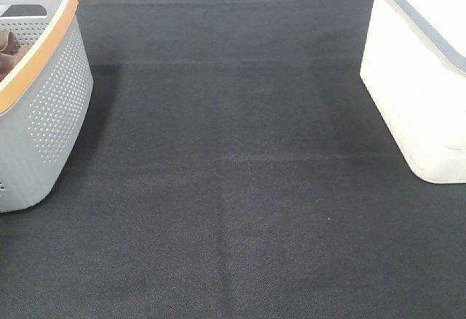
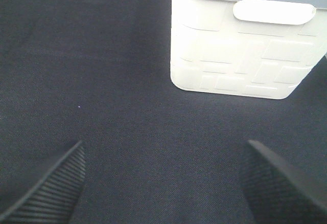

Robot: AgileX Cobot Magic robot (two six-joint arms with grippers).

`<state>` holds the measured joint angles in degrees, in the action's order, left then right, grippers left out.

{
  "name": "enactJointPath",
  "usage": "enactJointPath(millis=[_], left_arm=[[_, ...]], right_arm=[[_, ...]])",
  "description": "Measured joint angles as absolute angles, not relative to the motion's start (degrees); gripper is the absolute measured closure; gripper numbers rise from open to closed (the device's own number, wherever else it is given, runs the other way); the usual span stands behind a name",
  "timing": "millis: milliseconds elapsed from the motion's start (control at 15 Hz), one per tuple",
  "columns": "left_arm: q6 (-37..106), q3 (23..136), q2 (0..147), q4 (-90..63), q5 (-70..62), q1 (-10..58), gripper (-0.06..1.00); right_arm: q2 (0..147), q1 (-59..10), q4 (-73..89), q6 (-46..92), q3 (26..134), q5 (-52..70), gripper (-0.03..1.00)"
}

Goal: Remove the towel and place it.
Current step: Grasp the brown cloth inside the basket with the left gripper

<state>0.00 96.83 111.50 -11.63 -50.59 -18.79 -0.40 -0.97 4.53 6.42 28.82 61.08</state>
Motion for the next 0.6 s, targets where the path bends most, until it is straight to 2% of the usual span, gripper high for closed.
enactJointPath(millis=[400,600], left_arm=[[0.0,97.4,118.6,-14.61,-49.33,-18.79,0.32],[2.18,97.4,119.63,-17.53,-47.84,-18.79,0.4]], right_arm=[[-0.4,-0.97,4.47,6.42,28.82,61.08,0.19],[-0.4,-0.97,4.47,6.42,28.82,61.08,0.19]])
